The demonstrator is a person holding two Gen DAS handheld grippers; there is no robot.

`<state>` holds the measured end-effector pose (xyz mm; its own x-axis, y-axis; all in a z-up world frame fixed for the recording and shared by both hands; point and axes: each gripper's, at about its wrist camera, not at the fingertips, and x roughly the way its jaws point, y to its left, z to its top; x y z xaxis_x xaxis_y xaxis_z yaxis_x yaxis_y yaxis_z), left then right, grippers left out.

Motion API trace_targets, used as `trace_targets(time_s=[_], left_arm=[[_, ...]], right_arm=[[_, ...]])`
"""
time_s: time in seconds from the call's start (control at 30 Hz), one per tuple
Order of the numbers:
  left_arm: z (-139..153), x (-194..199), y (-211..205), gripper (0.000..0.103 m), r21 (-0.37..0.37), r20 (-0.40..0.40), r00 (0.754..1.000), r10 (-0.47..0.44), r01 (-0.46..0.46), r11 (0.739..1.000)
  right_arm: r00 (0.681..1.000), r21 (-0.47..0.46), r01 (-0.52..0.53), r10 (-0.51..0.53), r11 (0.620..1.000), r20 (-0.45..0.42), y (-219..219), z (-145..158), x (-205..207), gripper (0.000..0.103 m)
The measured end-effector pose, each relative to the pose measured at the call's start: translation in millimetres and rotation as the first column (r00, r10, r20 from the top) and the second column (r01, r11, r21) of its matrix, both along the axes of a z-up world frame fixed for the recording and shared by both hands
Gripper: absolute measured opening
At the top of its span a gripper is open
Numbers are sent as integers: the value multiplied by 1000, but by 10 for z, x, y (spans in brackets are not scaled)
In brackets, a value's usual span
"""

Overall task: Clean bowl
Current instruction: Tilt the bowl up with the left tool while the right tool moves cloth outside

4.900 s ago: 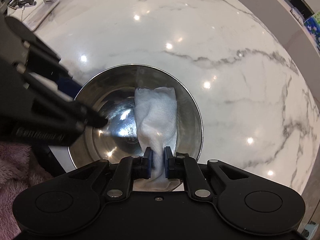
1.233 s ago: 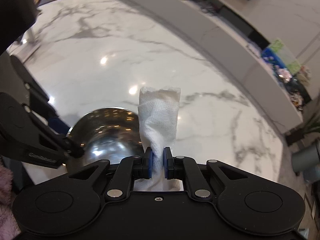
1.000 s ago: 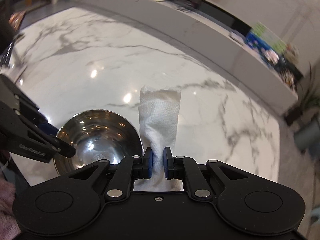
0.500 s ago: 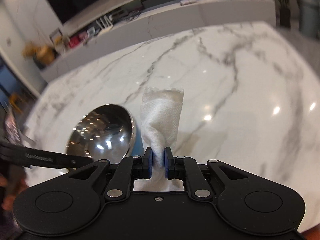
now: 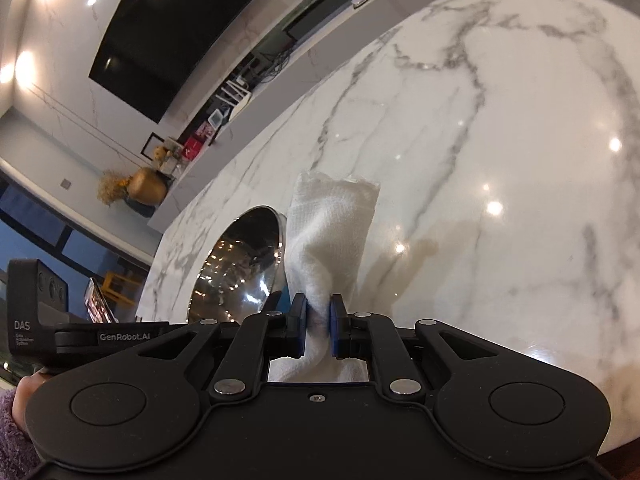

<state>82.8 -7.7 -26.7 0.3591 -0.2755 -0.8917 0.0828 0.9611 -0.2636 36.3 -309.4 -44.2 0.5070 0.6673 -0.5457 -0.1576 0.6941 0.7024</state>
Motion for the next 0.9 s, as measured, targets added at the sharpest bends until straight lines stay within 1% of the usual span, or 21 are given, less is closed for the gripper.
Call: trace_targets(time_s=[0.07,0.27,0.47,0.57,0.63,0.67,0.73,0.8,0.83,0.87,0.9], left_arm=[[8,5,-24,26,31,4,1000,-10,10,999],[-11,35,-32,24,45,-10,1000,-8,8,999],[-30,31,-14,24,39,-20,1000,-1,2,999],[-51,35,-11,24,34,-28,1000,3,-2,999],[-63,32,-3,24,32,-31,1000,5,-4,999],[-65,32,1,24,31,-32,999,7,-6,999],[-53,22,10,24,32,-26,1000,14,-13,999],[-35,7,17,25,35,-17,1000,21,-20,999],[-31,3,19,26,34,-17,1000,24,-24,999],[-36,3,21,31,26,-25,999,28,-27,999],[-40,3,22,39,19,-32,999,31,-31,999]], right_arm=[[1000,-8,-8,8,1000,-8,36,-34,-12,10],[999,-65,-27,25,998,-31,181,-139,-76,10],[999,-150,-36,40,988,19,275,-90,-135,10],[998,-191,-21,32,981,59,295,-68,-189,13],[996,-220,-14,34,975,85,314,-50,-239,17],[995,-235,-10,33,972,95,324,-38,-263,25],[993,-265,6,26,964,116,340,-10,-318,32],[991,-281,18,20,960,134,353,27,-364,32],[989,-288,23,19,957,143,365,48,-399,33],[989,-292,24,21,956,148,378,61,-416,34],[988,-301,20,27,953,151,405,73,-428,34]])
